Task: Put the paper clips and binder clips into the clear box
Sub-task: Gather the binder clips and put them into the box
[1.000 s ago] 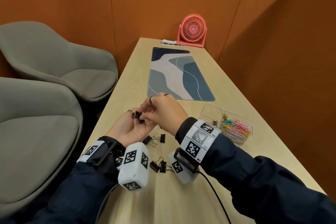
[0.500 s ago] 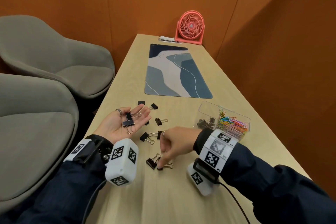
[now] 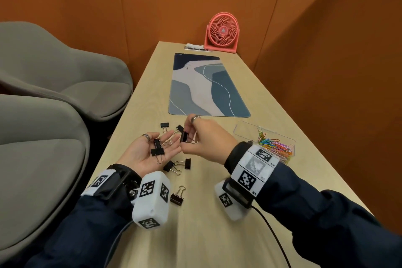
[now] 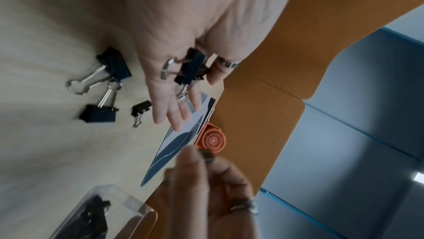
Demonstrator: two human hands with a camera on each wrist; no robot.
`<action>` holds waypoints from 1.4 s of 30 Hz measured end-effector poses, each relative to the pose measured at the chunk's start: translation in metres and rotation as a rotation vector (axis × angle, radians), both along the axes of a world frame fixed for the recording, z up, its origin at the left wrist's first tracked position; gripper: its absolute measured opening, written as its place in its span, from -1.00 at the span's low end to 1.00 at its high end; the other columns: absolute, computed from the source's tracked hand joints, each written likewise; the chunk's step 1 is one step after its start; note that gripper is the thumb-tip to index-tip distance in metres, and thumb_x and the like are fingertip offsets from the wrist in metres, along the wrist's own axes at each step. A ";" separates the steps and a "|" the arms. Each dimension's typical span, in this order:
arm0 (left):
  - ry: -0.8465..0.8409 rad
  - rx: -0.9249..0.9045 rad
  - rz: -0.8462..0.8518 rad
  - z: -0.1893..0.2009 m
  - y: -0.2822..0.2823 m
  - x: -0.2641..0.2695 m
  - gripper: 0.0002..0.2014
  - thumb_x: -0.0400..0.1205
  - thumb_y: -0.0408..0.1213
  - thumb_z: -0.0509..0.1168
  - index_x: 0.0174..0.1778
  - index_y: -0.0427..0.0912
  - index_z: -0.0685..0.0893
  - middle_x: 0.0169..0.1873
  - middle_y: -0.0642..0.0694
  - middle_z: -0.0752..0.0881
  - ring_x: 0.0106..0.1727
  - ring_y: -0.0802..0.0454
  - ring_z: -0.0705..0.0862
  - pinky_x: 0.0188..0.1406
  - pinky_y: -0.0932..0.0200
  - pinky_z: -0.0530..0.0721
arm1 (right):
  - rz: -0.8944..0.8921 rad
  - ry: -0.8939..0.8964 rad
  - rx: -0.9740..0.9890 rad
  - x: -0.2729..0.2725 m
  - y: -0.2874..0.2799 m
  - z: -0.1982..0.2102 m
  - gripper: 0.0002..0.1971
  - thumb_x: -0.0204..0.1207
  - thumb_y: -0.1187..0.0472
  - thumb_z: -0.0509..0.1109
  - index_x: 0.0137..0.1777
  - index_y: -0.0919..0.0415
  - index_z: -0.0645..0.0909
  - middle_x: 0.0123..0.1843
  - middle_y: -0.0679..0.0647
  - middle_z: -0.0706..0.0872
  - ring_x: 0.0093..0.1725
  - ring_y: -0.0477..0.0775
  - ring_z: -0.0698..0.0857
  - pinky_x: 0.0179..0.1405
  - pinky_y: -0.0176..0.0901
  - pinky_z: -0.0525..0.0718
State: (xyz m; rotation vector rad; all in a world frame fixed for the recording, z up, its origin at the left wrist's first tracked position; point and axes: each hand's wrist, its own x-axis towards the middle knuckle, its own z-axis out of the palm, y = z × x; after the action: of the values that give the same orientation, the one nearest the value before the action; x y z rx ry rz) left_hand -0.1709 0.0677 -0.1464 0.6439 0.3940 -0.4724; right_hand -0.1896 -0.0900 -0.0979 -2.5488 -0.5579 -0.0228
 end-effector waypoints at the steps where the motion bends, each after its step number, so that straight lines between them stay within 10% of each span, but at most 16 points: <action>1: 0.006 -0.048 -0.021 0.001 -0.004 -0.002 -0.64 0.69 -0.29 0.02 0.03 -0.46 0.65 0.03 -0.41 0.71 0.06 -0.31 0.73 -0.19 -0.36 0.64 | -0.010 -0.019 0.022 0.003 0.003 0.001 -0.72 0.41 0.09 0.45 0.02 0.18 0.50 -0.14 0.09 0.72 -0.23 0.02 0.58 -0.17 -0.04 0.59; 7: 0.010 -0.268 -0.077 0.016 -0.027 -0.009 -0.74 0.68 -0.31 0.02 0.02 -0.39 0.55 -0.44 -0.37 0.67 -0.65 -0.19 0.65 -0.59 -0.18 0.74 | -0.037 -0.075 -0.122 0.014 0.009 -0.003 -0.62 0.44 -0.13 0.42 0.19 0.02 0.63 0.11 -0.01 0.70 0.23 0.04 0.49 0.27 0.03 0.47; 10: 0.035 -0.297 -0.058 0.016 -0.035 -0.005 -0.82 0.67 -0.34 0.07 -0.03 -0.34 0.54 -0.30 -0.29 0.63 -0.29 -0.09 0.68 -0.22 -0.29 0.70 | -0.116 -0.118 -0.102 0.014 -0.009 0.002 -0.54 0.52 -0.20 0.28 0.35 -0.02 0.54 0.25 -0.03 0.61 0.35 0.04 0.42 0.37 0.01 0.40; 14: 0.076 -0.071 -0.051 0.020 -0.043 0.005 -0.72 0.72 -0.26 0.09 -0.14 -0.35 0.61 -0.34 -0.26 0.64 -0.34 -0.08 0.68 -0.48 0.10 0.75 | -0.260 -0.114 -0.217 0.015 -0.054 0.015 -0.44 0.52 -0.21 0.27 0.47 -0.01 0.40 0.39 0.03 0.53 0.44 0.10 0.39 0.43 0.09 0.39; 18: 0.018 0.109 -0.257 0.033 -0.060 0.016 -0.77 0.67 -0.27 0.10 -0.32 -0.18 0.45 -0.54 -0.06 0.52 -0.73 0.16 0.40 -0.92 0.42 0.20 | -0.377 0.038 -0.415 0.011 -0.101 0.020 -0.14 0.35 -0.32 0.38 0.58 0.02 0.23 0.53 0.09 0.38 0.54 0.19 0.30 0.46 0.18 0.31; 31: -0.440 1.181 -0.842 0.074 -0.172 0.058 -0.86 0.71 -0.49 0.06 -0.12 -0.33 0.49 -0.31 -0.17 0.58 -0.55 0.14 0.40 -0.78 0.40 0.28 | -0.363 0.225 -0.418 0.004 -0.150 0.004 -0.31 0.32 -0.11 0.51 0.40 0.13 0.41 0.25 0.09 0.65 0.25 0.17 0.62 0.24 0.06 0.60; 42: -0.688 1.743 -1.163 0.087 -0.192 0.065 -0.88 0.57 -0.39 0.39 0.01 -0.27 0.73 -0.47 -0.09 0.57 -0.62 0.09 0.36 -0.61 0.34 0.36 | -0.329 0.193 -0.385 0.006 -0.157 -0.001 -0.34 0.34 -0.09 0.50 0.41 0.11 0.41 0.20 0.08 0.66 0.15 0.15 0.67 0.09 0.02 0.69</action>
State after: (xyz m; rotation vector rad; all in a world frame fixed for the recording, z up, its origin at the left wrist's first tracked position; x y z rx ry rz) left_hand -0.1062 -0.1241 -0.0591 2.6983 -0.4368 -0.8901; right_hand -0.1834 -0.2465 -0.0985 -2.9460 -0.0650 0.2323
